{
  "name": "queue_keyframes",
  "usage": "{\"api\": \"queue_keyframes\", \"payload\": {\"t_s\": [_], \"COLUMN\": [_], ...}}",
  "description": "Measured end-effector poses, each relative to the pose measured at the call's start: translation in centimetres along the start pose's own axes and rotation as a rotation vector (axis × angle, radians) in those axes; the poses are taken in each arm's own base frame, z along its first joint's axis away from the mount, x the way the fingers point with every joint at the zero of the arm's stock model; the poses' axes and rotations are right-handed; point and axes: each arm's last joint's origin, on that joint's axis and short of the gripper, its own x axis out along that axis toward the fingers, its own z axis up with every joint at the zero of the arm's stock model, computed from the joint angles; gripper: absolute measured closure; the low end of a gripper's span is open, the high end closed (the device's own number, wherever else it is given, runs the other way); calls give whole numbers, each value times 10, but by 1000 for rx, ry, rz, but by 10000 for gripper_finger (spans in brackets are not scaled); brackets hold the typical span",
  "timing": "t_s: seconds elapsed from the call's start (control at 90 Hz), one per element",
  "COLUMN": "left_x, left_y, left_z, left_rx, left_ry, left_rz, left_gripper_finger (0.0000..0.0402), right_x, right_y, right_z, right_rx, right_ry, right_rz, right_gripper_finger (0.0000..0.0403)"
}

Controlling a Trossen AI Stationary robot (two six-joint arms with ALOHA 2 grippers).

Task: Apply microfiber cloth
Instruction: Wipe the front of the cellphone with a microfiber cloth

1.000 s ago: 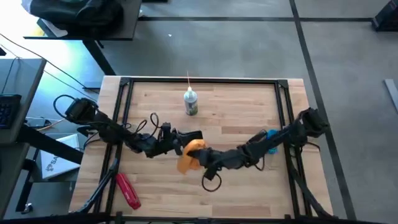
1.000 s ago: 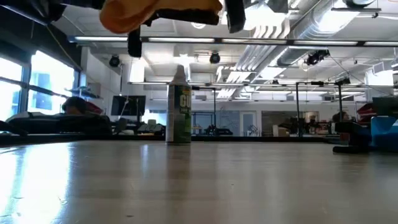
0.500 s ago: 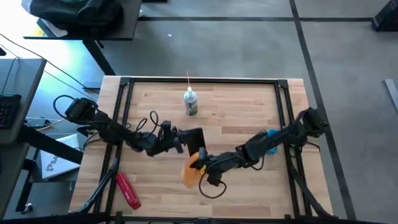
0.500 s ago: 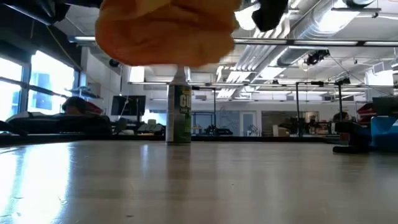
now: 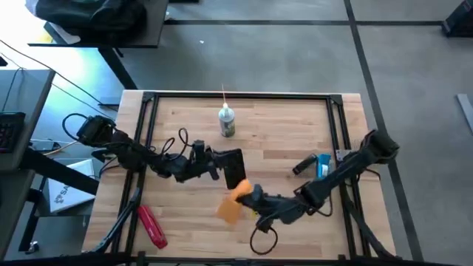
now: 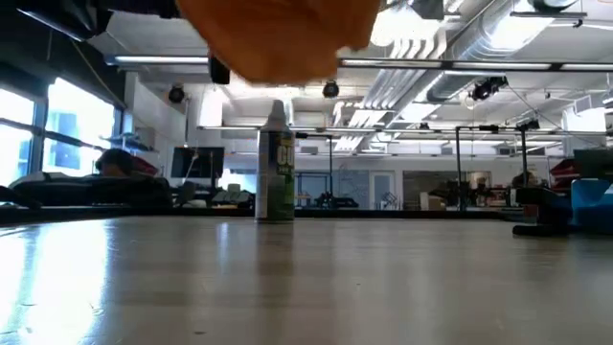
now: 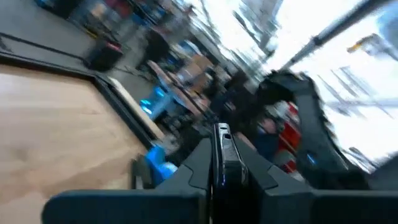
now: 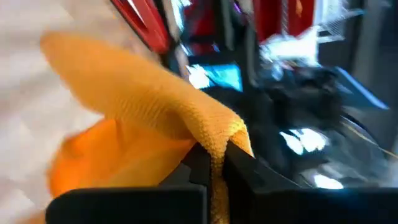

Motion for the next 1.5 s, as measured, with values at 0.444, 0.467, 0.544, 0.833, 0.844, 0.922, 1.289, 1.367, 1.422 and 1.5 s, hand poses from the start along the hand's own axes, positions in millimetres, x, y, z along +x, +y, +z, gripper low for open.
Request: {"api": "queue_keyframes", "payload": {"t_s": [0.444,0.467,0.544,0.833,0.844,0.922,1.289,1.367,1.422,1.5], "left_x": [-6,-7,-7,-3,-2,-1,11,13,14,14], "left_y": [-3,-3,-2,1,1,2,6,5,6,5], "left_z": [-13,-13,-14,-8,-8,-5,19,32,40,52], "left_rx": [-31,-31,-27,-28,-30,-38,-15,12,81,298], "left_ry": [125,125,127,95,92,78,-13,-44,-60,-83], "left_rz": [-31,-28,-24,-22,-23,-28,-102,-130,-143,-168], "left_gripper_finger": [385,385,385,385,385,385,385,385,385,385], "right_x": [25,26,26,16,16,13,15,11,7,0], "right_y": [-22,-21,-18,-8,-8,-5,35,40,41,38], "right_z": [-42,-42,-42,-29,-29,-26,-9,-4,-1,0], "right_rx": [-280,-273,-230,-125,-124,-82,183,231,242,235], "right_ry": [256,245,203,150,147,123,-35,-66,-61,-7], "right_rz": [-42,-35,-10,23,26,42,280,315,310,273], "right_gripper_finger": [403,403,403,403,403,403,403,403,403,403]}}
